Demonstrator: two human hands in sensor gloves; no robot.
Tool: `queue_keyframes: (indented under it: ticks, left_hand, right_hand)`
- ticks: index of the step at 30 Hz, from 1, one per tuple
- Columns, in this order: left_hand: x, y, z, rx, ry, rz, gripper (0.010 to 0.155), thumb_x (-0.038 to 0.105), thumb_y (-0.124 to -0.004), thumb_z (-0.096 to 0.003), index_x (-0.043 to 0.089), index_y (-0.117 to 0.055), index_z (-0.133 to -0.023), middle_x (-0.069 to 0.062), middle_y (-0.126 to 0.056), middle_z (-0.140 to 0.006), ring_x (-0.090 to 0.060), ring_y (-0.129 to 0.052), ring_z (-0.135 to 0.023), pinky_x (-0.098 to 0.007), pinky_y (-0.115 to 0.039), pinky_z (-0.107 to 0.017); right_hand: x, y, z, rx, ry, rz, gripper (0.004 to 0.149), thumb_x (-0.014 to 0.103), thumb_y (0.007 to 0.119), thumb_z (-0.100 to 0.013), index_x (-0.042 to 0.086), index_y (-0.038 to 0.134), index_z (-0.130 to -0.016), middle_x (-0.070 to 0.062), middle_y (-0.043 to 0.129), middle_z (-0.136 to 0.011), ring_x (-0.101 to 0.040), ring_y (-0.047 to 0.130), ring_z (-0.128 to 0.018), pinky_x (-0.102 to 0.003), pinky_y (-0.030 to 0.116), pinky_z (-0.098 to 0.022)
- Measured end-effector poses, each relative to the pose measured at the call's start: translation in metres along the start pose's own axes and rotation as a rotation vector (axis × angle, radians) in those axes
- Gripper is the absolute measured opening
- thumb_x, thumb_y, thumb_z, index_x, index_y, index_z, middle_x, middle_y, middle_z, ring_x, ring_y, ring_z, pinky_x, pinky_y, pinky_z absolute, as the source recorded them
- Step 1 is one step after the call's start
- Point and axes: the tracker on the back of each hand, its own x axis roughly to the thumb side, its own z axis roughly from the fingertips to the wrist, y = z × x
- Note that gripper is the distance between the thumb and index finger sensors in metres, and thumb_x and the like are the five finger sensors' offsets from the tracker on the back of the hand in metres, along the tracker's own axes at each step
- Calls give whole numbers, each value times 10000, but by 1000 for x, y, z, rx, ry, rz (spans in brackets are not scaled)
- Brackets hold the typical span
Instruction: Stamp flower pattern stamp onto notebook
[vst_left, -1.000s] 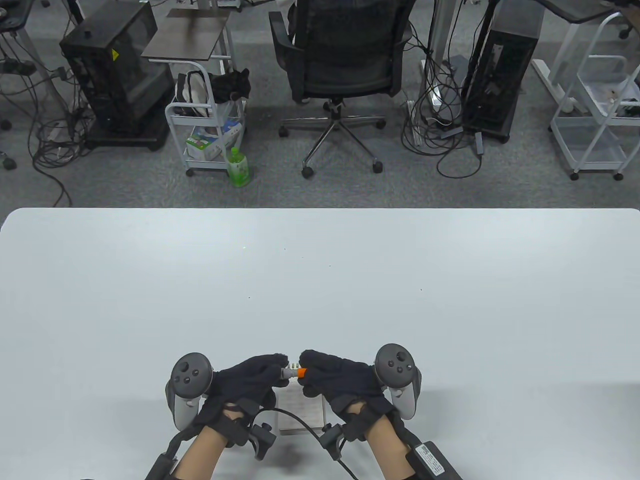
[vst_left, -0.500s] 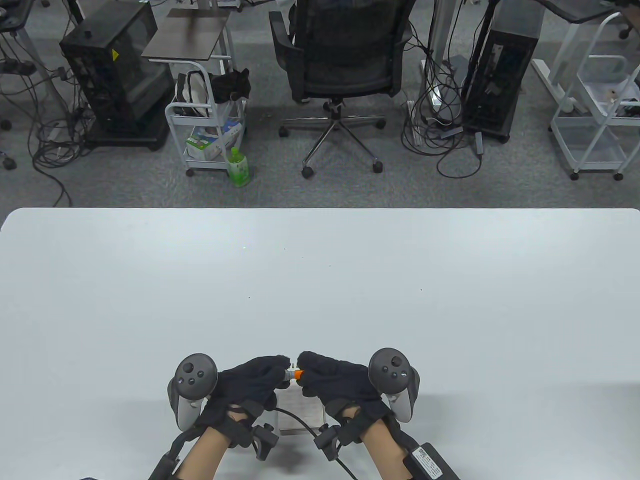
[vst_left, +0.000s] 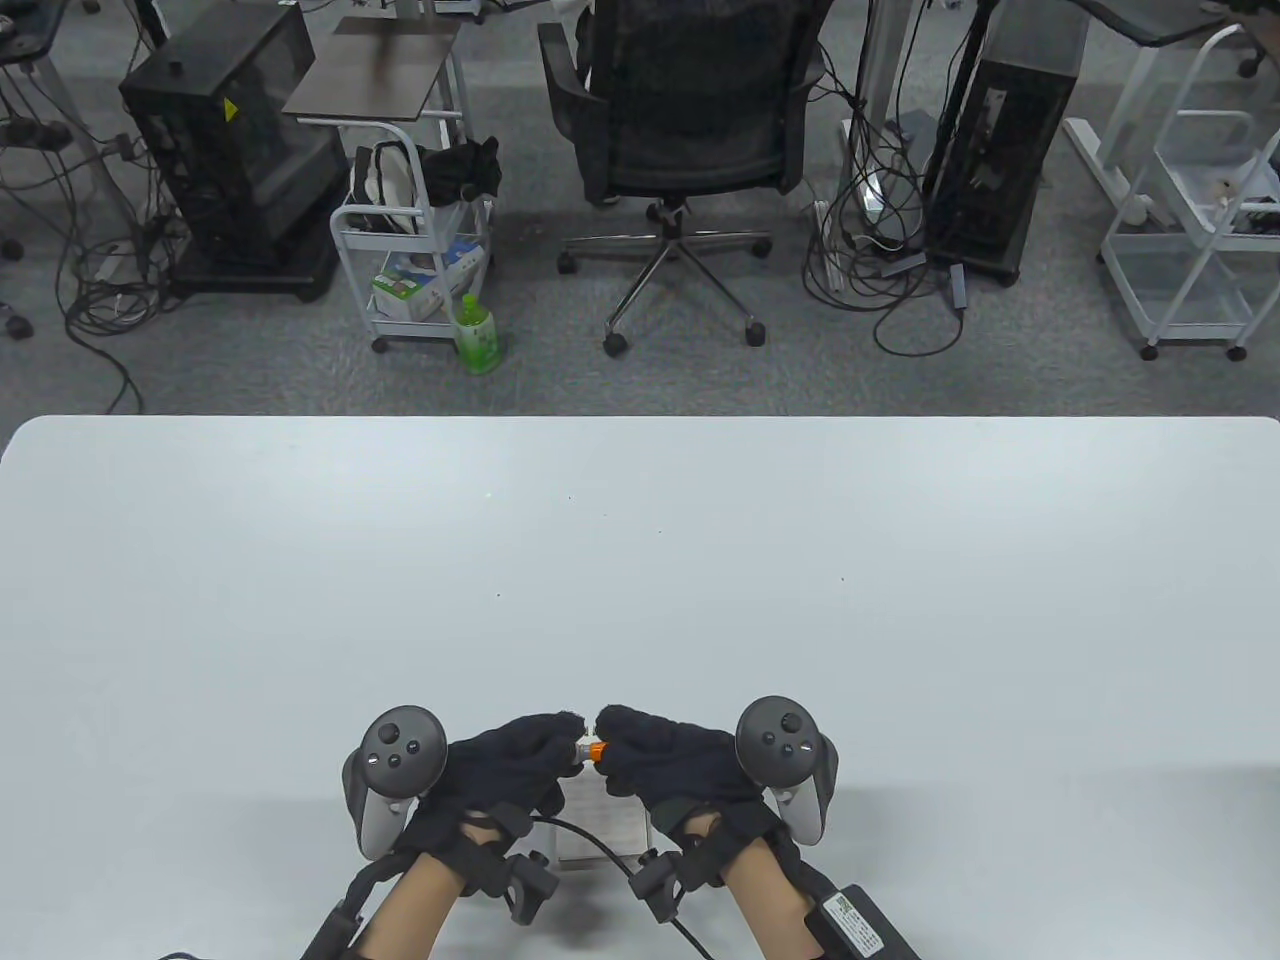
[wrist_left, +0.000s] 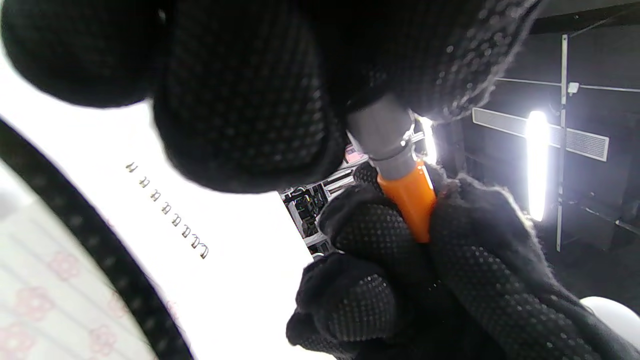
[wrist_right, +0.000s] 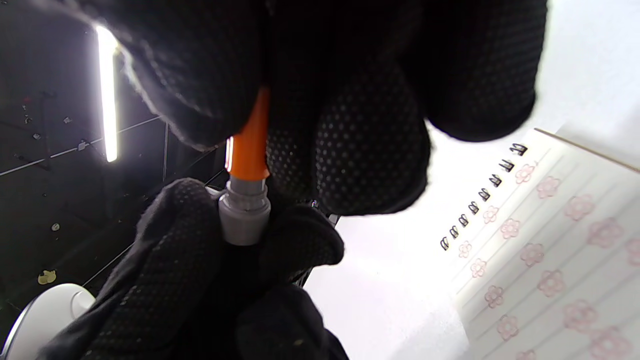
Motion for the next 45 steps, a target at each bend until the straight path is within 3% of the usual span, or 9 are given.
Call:
queue_keyframes:
  ticks: [2,9,16,23,27,32,37,45]
  left_hand:
    - [1,3,2,15,-12,-35,557,418,-790,-410,58,-860,-829,-188,-972,-694,-292,-1038,-377,-560,-788,-353]
    - [0,21,12,22,-33,-590,599,446,-760,-422,65,-821,-879,-210,-913,-792,-392,-992,-548,-625,-723,-442]
    - [-10,42,16,4,6,-918,624,463,-753,-419,99,-779,-924,-205,-854,-875,-447,-909,-693,-665,-647,-521]
    - [-23,50,15,-19,65,-884,628,465,-752,-419,104,-774,-932,-208,-839,-892,-462,-887,-725,-681,-623,-539]
    - [-23,47,14,-32,70,-880,627,471,-747,-419,112,-774,-931,-201,-843,-891,-454,-894,-723,-679,-626,-542]
    - [-24,44,13,-37,75,-871,626,477,-744,-418,118,-777,-929,-193,-849,-888,-446,-902,-719,-687,-612,-554]
    - [-24,45,13,-50,75,-876,629,480,-743,-417,120,-774,-931,-193,-846,-892,-445,-901,-723,-690,-607,-557]
    - [-20,46,15,-71,78,-857,632,488,-736,-419,121,-774,-933,-192,-845,-896,-444,-902,-725,-693,-605,-562]
  right_hand:
    - [0,-1,0,-5,4,-6,470,293,905,-382,131,868,-821,-156,984,-654,-300,1075,-449,-513,836,-432]
    - [-4,-10,1,-13,16,0,472,299,902,-383,130,864,-822,-158,978,-650,-301,1068,-445,-513,831,-430]
    - [-7,-23,4,-21,27,1,472,302,900,-385,130,864,-822,-157,976,-648,-302,1063,-444,-515,827,-431]
    - [-10,-37,4,-19,33,85,471,301,903,-384,125,870,-819,-162,976,-642,-311,1059,-438,-519,824,-423]
    - [-5,-54,-2,-74,43,295,471,309,902,-383,131,872,-817,-155,978,-634,-304,1057,-431,-516,824,-422]
    - [6,-76,-10,-156,89,429,469,307,906,-382,130,875,-815,-156,976,-628,-309,1050,-423,-521,818,-419]
    - [16,-100,-29,-160,181,707,467,313,904,-385,135,876,-816,-153,974,-628,-310,1043,-425,-525,810,-426]
    - [-1,-121,-53,-144,323,1045,465,323,899,-388,148,878,-818,-147,971,-631,-314,1033,-431,-532,798,-440]
